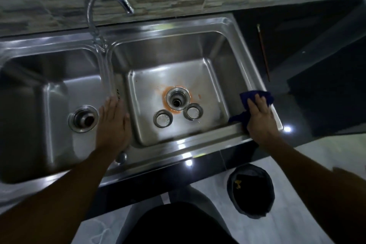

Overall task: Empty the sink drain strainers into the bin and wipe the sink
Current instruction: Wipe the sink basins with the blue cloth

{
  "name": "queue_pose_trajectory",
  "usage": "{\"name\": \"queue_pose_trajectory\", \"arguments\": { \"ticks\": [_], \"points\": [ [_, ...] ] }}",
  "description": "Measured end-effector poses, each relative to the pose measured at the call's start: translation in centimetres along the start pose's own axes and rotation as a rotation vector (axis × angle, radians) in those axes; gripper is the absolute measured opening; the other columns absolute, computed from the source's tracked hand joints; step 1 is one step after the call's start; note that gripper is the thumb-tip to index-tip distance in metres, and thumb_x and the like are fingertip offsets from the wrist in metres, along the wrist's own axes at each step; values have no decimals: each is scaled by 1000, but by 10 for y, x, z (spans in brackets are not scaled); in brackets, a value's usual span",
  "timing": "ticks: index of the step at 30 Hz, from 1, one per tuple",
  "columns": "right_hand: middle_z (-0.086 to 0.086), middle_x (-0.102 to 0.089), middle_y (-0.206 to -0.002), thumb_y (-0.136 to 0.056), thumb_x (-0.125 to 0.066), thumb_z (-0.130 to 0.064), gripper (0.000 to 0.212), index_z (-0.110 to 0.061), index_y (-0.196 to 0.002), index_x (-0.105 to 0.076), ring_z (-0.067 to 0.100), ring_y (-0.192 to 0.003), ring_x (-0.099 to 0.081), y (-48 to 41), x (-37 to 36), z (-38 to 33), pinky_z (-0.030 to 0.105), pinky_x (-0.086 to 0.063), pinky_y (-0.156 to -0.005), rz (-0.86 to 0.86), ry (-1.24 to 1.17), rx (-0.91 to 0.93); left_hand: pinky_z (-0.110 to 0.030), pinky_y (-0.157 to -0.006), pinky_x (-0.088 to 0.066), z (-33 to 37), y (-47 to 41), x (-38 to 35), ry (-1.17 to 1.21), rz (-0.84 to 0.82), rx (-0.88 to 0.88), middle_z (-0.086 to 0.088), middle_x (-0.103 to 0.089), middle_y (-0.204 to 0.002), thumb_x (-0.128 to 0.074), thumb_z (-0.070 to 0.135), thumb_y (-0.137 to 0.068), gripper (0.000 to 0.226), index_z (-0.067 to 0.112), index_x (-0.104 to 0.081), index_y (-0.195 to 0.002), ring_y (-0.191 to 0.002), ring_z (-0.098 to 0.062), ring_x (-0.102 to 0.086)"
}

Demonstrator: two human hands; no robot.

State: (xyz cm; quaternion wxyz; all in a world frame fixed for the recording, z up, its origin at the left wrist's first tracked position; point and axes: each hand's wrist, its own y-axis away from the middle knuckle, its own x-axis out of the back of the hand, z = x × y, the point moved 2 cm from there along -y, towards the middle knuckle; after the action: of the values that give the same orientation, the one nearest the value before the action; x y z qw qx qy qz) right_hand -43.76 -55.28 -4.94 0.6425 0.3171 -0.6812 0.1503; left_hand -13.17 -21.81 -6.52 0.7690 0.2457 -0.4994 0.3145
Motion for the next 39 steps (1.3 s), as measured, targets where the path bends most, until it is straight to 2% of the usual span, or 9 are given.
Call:
{"name": "queue_pose_trajectory", "arguments": {
  "ticks": [5, 9, 13, 15, 20, 23, 26, 31, 39],
  "points": [
    [20, -17, -164, -93, -55, -9, 65, -9, -154, -31, 39, -152, -15, 40, -17, -54, 56, -23, -121, 7, -98, -159, -39, -128, -8, -7, 5, 2, 74, -59, -4, -22, -15, -165, -26, 12, -98, 60, -4, -21, -155, -156, -32, -10],
    [20, -24, -162, -89, -56, -13, 68, -11, -153, -33, 39, -151, -22, 77, -35, -153, 50, -24, -123, -32, -114, 39, -30, -125, -11, -24, 1, 10, 163, -93, 7, -7, -13, -169, -38, -12, -94, 71, 8, -18, -159, -157, -19, -7],
    [18, -26, -160, -88, -61, -24, 73, -17, -153, -29, 39, -143, -35, 106, -59, -263, 49, -41, -111, -156, -164, 198, -38, -128, -13, -33, 2, 20, 213, -141, -52, -7, -16, -168, -41, -15, -92, 72, 9, -22, -158, -156, -20, -10],
    [17, -37, -153, -83, -64, -22, 72, -17, -149, -36, 39, -130, -48, 114, -67, -298, 46, -48, -101, -185, -198, 286, -42, -128, -16, -34, 2, 24, 208, -166, -66, -8, -17, -168, -43, -15, -91, 74, 8, -22, -158, -156, -20, -11],
    [9, -56, -135, -83, -59, -26, 61, -22, -142, -44, 33, -106, -64, 108, -63, -289, 41, -55, -85, -125, -188, 345, -45, -128, -13, -32, -6, 30, 16, -111, -137, -13, -26, -164, -46, -9, -90, 71, 6, -26, -156, -154, -26, -19],
    [6, -52, -138, -86, -63, -32, 63, -24, -142, -36, 29, -108, -65, 87, -59, -256, 42, -55, -87, -144, -161, 275, -45, -129, -6, -29, -18, 30, 14, -79, -126, -13, -20, -166, -44, -6, -92, 70, 6, -21, -158, -156, -26, -10],
    [4, -44, -148, -91, -57, -22, 60, -25, -145, -30, 28, -107, -67, 61, -56, -220, 45, -56, -89, -119, -165, 146, -46, -128, -5, -31, -42, 28, 20, -56, -128, -15, -17, -166, -42, -10, -90, 73, 4, -19, -157, -156, -29, -7],
    [9, -47, -147, -98, -51, -11, 50, -18, -146, -38, 29, -119, -61, 4, -53, -203, 43, -51, -103, -24, -312, 20, -47, -128, -5, -37, -87, 27, 2, -38, -90, -15, -11, -168, -37, -5, -92, 72, 4, -12, -158, -157, -28, -3],
    [10, -42, -153, -100, -46, -9, 48, -13, -147, -43, 32, -129, -53, -111, -69, -287, 43, -48, -105, 77, -529, 239, -49, -128, -8, -25, -138, 9, 1, 23, 65, -21, -4, -167, -26, 19, -100, 64, -2, -8, -158, -156, -32, 1]
  ]
}}
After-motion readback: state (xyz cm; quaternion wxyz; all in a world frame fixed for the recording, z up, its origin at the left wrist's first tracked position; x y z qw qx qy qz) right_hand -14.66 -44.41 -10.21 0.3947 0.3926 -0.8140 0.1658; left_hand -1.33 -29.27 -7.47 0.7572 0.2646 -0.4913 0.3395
